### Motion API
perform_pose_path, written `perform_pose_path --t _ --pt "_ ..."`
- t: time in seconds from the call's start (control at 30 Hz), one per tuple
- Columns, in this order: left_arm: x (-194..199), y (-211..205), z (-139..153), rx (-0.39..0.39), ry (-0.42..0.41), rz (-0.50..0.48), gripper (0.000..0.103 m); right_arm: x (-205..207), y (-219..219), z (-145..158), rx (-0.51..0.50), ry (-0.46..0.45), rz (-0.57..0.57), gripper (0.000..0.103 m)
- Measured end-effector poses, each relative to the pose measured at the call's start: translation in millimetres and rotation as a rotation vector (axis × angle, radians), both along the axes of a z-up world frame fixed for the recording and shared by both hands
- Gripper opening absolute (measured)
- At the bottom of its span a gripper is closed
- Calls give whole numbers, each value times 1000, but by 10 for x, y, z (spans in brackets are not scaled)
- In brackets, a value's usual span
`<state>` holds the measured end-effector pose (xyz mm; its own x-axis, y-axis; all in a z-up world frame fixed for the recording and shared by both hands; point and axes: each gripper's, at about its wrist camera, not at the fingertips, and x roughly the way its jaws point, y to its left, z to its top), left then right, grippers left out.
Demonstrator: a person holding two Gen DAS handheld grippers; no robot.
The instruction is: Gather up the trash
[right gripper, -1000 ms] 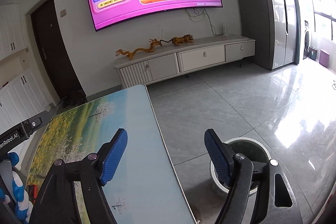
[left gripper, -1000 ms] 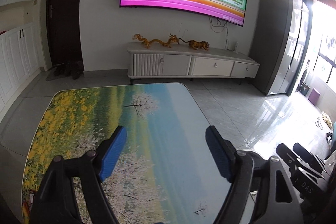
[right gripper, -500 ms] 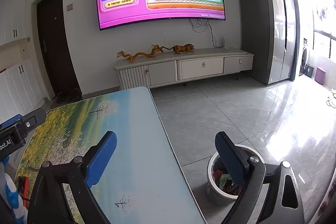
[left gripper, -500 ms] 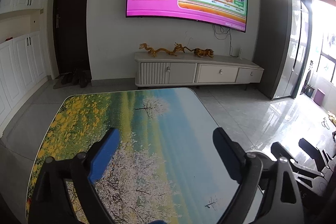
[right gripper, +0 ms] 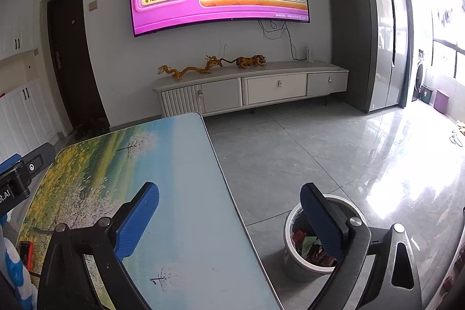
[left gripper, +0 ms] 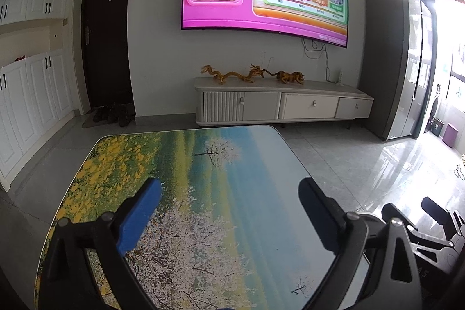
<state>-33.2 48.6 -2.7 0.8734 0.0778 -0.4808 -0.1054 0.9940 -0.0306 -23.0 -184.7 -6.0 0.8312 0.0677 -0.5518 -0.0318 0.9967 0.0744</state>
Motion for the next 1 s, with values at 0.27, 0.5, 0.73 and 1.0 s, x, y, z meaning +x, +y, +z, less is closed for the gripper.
perform_pose_path --t 0.27,0.5,0.73,1.0 --pt "15 17 -24 5 12 10 100 -2 -23 -26 2 7 1 99" --pt "-4 6 -5 13 -4 30 103 -4 -49 -48 0 13 -3 99" --pt "-16 6 -16 1 -15 25 103 4 -85 -48 1 11 -13 99" --pt "14 -38 -60 14 -4 12 103 37 -132 -88 -1 17 -27 99"
